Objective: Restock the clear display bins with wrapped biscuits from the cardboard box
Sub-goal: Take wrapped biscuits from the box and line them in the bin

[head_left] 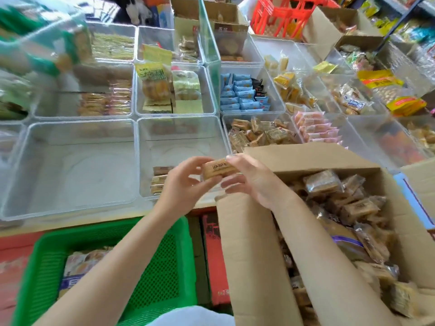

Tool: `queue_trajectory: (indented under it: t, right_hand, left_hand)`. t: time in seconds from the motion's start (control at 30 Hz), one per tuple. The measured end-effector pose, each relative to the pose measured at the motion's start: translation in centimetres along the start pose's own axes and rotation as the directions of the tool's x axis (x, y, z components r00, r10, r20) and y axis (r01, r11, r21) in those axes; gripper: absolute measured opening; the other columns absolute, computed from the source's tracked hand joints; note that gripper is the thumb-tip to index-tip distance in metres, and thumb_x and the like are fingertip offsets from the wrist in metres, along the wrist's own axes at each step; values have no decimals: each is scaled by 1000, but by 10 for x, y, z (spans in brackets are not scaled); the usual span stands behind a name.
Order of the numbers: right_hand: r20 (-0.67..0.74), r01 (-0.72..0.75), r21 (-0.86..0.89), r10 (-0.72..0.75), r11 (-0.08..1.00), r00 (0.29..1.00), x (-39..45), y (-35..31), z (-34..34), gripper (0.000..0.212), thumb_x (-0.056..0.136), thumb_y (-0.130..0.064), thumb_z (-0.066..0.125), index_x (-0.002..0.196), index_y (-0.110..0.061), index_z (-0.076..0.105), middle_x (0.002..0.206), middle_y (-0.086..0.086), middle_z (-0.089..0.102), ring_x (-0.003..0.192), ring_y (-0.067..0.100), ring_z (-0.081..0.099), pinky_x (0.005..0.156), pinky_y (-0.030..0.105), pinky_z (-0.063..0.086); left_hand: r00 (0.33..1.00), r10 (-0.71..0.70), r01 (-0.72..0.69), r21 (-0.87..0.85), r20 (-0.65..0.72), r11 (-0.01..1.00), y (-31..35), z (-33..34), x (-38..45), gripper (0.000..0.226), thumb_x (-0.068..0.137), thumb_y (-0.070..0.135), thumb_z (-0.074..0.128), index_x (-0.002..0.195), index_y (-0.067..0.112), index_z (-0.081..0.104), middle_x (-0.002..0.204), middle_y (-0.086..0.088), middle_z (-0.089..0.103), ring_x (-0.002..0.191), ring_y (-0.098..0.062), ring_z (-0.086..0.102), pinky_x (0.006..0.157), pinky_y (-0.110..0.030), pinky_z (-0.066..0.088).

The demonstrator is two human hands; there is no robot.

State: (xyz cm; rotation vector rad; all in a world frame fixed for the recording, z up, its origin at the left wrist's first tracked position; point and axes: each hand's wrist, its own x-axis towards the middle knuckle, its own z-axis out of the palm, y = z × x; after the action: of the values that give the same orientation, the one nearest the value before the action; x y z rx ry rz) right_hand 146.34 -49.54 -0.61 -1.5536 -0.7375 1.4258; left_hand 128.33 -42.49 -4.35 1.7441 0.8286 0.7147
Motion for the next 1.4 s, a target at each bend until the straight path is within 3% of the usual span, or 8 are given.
queue_trajectory:
  t: [0.2, 0.3, 0.43, 0.67, 1.0, 1.2, 1.3, 1.4]
  right_hand:
    - [52, -120, -111, 126, 987, 991, 101, 8, 54, 44, 97, -25, 66, 126, 6, 57, 111, 18, 65, 90, 23, 66, 86, 31, 59]
    - [-123, -145, -52, 137, 988, 983, 161, 28, 73, 40, 93, -13, 70, 124, 6, 54, 118, 21, 63, 90, 24, 67, 84, 31, 59]
    - [-292, -212, -83, 180, 974, 939, 228, 57, 88, 26, 87, -11, 78, 102, -9, 56, 102, 10, 64, 90, 27, 66, 95, 41, 57]
    - [-381, -334, -311, 206, 890, 901, 299, 98, 103, 39, 86, -27, 79, 115, -10, 59, 107, 10, 68, 80, 19, 62, 65, 25, 47]
    - [-176, -322, -508, 270, 799, 947, 310, 116, 117, 29, 99, -12, 61, 127, -11, 67, 110, 6, 68, 99, 18, 62, 90, 32, 49]
    - [-279, -365, -472, 257, 802, 925, 302, 121, 105, 35, 84, 0, 61, 96, -29, 74, 107, 7, 73, 105, 31, 69, 98, 47, 55]
    - [-140, -303, -547, 272, 780, 952, 281, 107, 118, 51, 90, 1, 60, 135, -22, 61, 128, 3, 62, 115, 21, 61, 105, 34, 48]
    - [-126, -232, -697, 202, 679, 971, 258, 90, 126, 61, 94, -6, 54, 151, -26, 43, 140, 4, 48, 121, 22, 54, 100, 25, 43]
  left_hand:
    - [990, -141, 143, 96, -31, 985, -82, -77, 26, 50, 82, 26, 81, 129, 21, 65, 125, 1, 65, 107, -7, 61, 91, -25, 53]
    - [958, -240, 285, 417, -157, 863, -135, -92, 35, 84, 83, 50, 77, 153, 24, 40, 160, -7, 33, 144, -20, 33, 116, -40, 31]
    - [917, -379, 369, 614, -122, 697, -178, -86, 29, 101, 90, 66, 55, 162, 15, 6, 169, -10, 6, 155, -25, 8, 123, -44, 15]
    - [927, -353, 341, 671, -125, 658, -190, -79, 28, 100, 93, 68, 41, 160, 16, -12, 169, -10, 1, 156, -24, 8, 120, -44, 22]
    - [939, -321, 312, 696, -123, 647, -194, -75, 26, 102, 91, 67, 41, 160, 12, -10, 168, -17, 7, 154, -29, 18, 116, -43, 33]
    - [936, -334, 313, 695, -111, 647, -193, -75, 27, 102, 92, 68, 39, 159, 14, -13, 168, -16, 5, 154, -28, 17, 116, -43, 35]
    - [932, -346, 323, 676, -106, 662, -195, -74, 28, 100, 92, 66, 43, 160, 16, -13, 168, -15, 5, 154, -28, 17, 118, -44, 33]
    - [927, -365, 326, 667, -87, 670, -192, -77, 27, 99, 94, 61, 48, 160, 16, -10, 168, -16, 3, 154, -31, 13, 121, -45, 26]
